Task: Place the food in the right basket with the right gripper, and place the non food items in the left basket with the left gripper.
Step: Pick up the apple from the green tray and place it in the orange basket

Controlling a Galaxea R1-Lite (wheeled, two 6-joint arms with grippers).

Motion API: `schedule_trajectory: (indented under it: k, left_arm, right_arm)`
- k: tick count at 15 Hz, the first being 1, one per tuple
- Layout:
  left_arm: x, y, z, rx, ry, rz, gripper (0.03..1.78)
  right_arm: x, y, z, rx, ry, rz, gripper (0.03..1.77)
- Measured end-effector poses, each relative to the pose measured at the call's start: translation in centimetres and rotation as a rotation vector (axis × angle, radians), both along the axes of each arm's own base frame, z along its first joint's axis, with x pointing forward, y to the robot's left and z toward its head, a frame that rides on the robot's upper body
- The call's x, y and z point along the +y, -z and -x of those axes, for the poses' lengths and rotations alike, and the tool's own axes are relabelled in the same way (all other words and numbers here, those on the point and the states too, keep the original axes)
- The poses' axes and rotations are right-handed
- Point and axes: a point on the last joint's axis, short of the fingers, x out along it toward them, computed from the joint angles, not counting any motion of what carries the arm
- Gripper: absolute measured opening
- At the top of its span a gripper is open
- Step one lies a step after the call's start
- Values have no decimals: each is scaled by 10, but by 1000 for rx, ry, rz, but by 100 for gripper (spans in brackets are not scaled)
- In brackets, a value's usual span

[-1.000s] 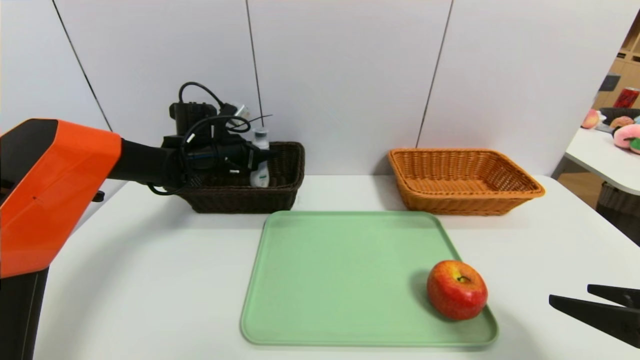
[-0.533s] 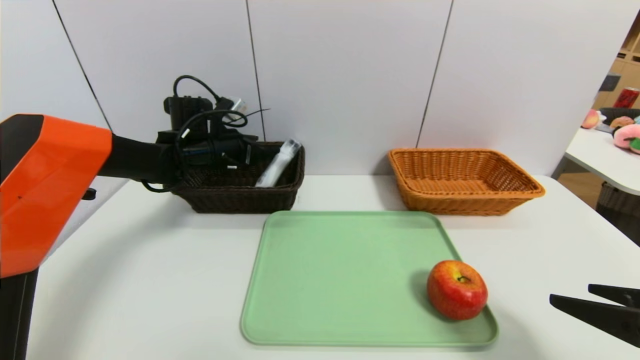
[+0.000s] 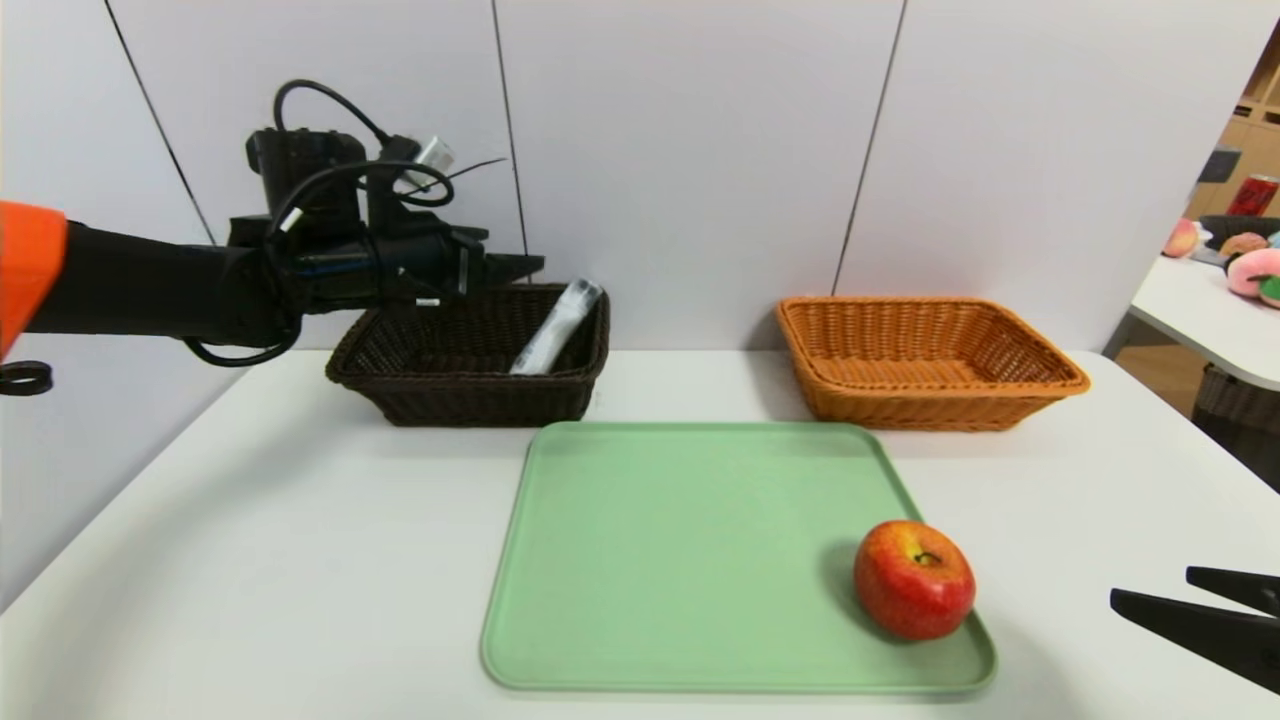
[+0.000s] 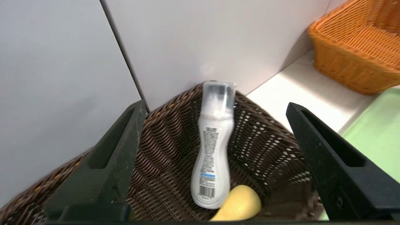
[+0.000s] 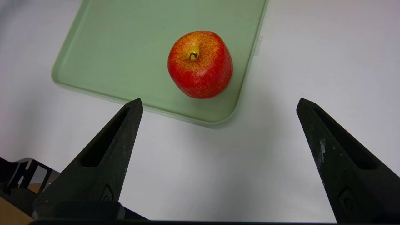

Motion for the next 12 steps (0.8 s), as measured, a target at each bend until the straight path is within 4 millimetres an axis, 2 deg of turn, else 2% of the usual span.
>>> schedule_trajectory:
  k: [3, 6, 12]
  left_arm:
    - [3, -16, 40, 18, 7, 18, 163]
    - [7, -23, 82, 63, 14, 17, 166]
    - [14, -17, 164, 276, 44, 34, 167]
  right_arm:
    - [0, -2, 3, -18, -5, -2, 170]
    - [1, -1, 5, -21, -20, -4, 170]
    - [2, -2, 6, -30, -46, -10, 170]
